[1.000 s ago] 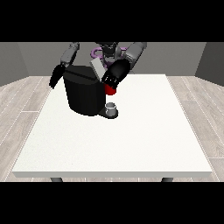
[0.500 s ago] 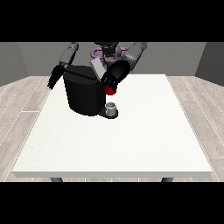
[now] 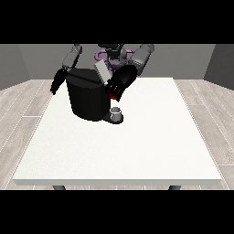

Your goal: Insert the coffee pod into the coffee machine and close the lid

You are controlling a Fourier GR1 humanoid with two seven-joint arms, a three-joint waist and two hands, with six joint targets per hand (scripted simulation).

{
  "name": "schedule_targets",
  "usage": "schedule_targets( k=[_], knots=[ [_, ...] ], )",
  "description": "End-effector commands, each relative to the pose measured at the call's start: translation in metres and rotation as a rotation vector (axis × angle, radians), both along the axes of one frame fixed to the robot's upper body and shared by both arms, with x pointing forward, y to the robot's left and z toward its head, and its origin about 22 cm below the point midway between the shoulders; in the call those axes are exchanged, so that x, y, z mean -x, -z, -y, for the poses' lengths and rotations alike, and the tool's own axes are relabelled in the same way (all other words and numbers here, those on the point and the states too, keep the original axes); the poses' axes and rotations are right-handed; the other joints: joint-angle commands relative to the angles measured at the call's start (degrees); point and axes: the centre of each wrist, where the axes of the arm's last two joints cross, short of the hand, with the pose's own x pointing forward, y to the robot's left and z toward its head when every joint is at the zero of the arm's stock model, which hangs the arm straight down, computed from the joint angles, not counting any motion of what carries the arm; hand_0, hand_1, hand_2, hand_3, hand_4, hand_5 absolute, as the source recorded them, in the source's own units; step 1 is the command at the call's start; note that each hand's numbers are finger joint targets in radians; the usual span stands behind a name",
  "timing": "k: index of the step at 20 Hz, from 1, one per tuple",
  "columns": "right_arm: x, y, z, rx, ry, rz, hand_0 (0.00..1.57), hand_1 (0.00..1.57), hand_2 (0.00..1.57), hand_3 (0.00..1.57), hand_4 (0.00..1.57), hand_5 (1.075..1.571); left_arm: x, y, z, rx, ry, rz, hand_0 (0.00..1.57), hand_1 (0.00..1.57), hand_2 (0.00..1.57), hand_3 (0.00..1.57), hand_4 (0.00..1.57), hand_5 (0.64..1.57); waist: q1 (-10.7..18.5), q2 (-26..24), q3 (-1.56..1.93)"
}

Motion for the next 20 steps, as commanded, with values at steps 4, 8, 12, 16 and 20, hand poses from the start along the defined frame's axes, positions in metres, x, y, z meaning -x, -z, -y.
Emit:
schedule_targets(
  k=[4, 8, 12, 16, 20],
  knots=[
    [0.000, 0.004, -0.011, -0.009, 0.023, -0.002, 0.00, 0.00, 0.00, 0.00, 0.00, 1.571, 0.005, -0.024, -0.014, 0.014, -0.002, 0.030, 0.00, 0.00, 0.53, 0.44, 0.00, 1.571, 1.0, 0.0, -0.07],
    [0.011, 0.042, 0.012, -0.022, 0.045, -0.054, 0.00, 0.00, 0.00, 0.00, 0.15, 1.571, -0.001, 0.012, 0.000, -0.023, 0.004, -0.031, 0.00, 0.00, 0.36, 0.25, 0.00, 1.571, 2.5, -2.2, -0.04],
    [0.012, 0.050, 0.022, -0.028, 0.059, -0.159, 0.00, 0.00, 0.00, 0.00, 0.00, 1.571, -0.009, 0.060, 0.024, 0.027, 0.007, -0.145, 0.00, 0.00, 0.00, 0.15, 0.00, 1.571, 5.6, -9.3, -0.07],
    [0.022, 0.076, 0.041, -0.044, 0.107, -0.223, 0.00, 0.00, 0.00, 0.00, 0.00, 1.571, -0.009, 0.088, 0.038, 0.066, 0.039, -0.263, 0.00, 0.00, 0.00, 0.00, 0.00, 1.571, 8.9, -13.7, -0.05],
    [0.052, 0.114, 0.046, -0.063, 0.141, -0.264, 0.00, 0.00, 0.00, 0.00, 0.00, 1.571, -0.001, 0.142, 0.031, 0.182, 0.078, -0.308, 0.00, 0.00, 0.28, 0.00, 0.00, 1.571, 12.4, -18.1, -0.07]
  ],
)
